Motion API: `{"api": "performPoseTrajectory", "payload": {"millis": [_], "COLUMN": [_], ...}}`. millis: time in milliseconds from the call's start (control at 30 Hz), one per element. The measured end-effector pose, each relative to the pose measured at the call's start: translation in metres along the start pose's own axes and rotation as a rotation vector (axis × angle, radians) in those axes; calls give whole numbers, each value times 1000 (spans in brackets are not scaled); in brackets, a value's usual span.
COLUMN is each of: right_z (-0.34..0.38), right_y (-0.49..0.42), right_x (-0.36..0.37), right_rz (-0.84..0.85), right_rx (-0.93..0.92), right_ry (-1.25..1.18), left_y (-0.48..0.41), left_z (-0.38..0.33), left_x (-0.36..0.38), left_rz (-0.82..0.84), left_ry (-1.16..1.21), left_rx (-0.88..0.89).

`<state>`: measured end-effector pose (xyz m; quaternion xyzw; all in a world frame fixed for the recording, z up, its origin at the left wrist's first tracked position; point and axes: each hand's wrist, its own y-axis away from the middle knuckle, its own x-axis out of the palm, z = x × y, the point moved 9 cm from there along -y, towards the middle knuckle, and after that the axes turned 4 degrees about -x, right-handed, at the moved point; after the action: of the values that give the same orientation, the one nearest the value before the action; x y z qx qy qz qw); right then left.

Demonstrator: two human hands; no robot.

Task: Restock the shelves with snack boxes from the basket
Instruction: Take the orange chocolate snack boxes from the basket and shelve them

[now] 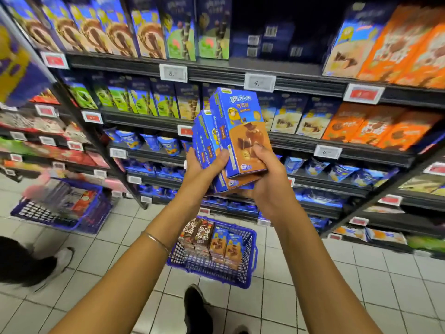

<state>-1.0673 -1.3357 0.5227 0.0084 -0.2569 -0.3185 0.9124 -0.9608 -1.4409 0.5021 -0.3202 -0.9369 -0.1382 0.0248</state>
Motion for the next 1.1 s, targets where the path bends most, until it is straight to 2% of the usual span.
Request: {"api": "performPoseTrajectory", "payload": {"millis": [167, 267, 633, 900, 1100], "right_z": [25, 41, 132, 200, 251], "right_y": [15, 21, 34, 11, -30], "right_x": [12, 22, 58, 65, 73], "right_rz": [4, 62, 149, 60, 28], "right_rx": [-8, -34, -223, -413, -466], "right_ry": [-39, -23, -13, 62, 83], "left_y": [10, 14, 8, -13, -57], "left_z": [-37, -55, -150, -223, -287], "left_x": [1, 0, 32, 47, 42], "left_rz": [14, 13, 126, 147, 199], "left_ry": [62, 126, 191, 180, 164], "left_rx": [93, 113, 213, 379, 478]}}
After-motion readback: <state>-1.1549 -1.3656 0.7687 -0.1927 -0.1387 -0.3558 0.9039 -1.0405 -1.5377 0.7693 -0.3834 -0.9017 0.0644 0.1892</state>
